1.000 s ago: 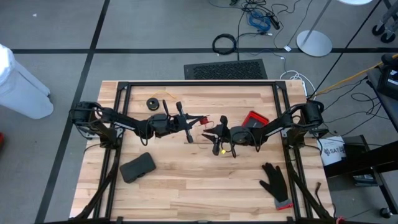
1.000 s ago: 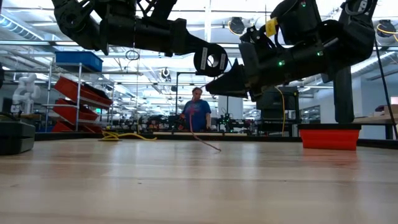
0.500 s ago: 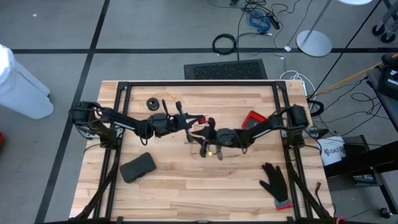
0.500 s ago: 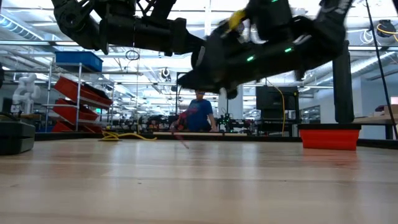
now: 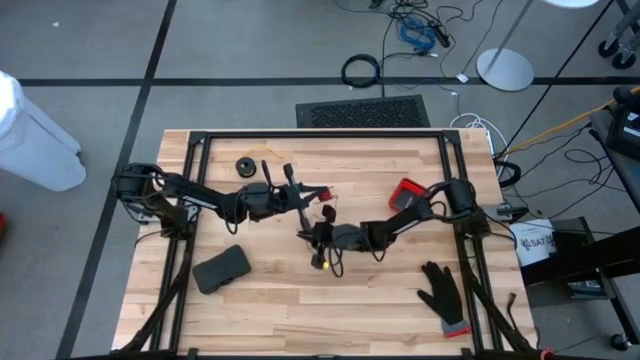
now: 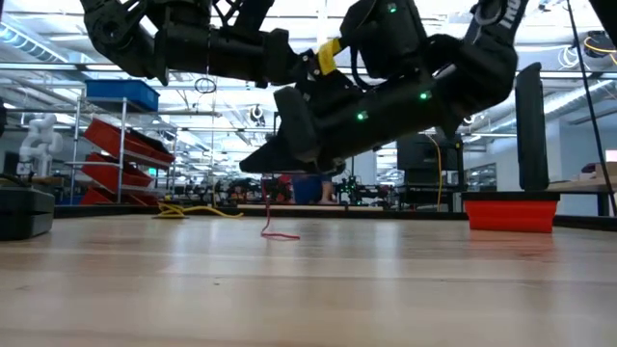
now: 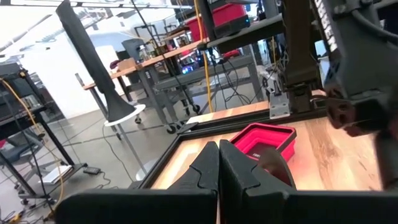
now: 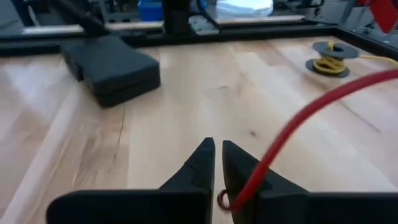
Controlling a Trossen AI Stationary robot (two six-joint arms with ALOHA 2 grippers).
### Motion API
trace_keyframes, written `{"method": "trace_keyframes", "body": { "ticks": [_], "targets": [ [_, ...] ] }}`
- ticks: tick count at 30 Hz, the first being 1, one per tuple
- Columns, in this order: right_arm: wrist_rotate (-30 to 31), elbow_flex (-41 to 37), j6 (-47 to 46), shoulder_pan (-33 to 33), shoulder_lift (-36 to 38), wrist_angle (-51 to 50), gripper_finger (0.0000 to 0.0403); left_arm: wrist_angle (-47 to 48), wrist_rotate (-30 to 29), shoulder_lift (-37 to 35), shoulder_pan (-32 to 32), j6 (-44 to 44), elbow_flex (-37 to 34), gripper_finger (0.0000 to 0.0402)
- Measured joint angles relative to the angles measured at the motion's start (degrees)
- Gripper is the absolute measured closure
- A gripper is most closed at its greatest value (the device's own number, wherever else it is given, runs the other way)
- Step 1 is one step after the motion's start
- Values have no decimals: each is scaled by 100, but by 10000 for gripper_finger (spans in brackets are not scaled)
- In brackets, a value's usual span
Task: Coil cords
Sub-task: Coil the red wire onto the black spool
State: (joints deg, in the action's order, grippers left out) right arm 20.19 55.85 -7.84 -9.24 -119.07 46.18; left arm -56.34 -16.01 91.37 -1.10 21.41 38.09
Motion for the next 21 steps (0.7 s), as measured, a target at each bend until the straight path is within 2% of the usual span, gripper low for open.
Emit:
{"method": "trace_keyframes", "body": {
  "ticks": [6,10,13,17,21],
  "targets": [
    [679,-8,105,-288,0,-111,375,-22,-4,0,0,-9,0,401],
    [690,-8,157,-353,0,-165,361,-23,-6,0,0,-13,0,401],
    [574,-8,-116,-421,0,-405,329,-22,-7,0,0,-13,0,401],
    [-222,-8,-955,-517,0,-672,260,-17,-11,0,0,-9,0,401],
    [-1816,-8,-1850,-562,0,-815,202,-14,-15,0,-2,-9,0,401]
  ]
}}
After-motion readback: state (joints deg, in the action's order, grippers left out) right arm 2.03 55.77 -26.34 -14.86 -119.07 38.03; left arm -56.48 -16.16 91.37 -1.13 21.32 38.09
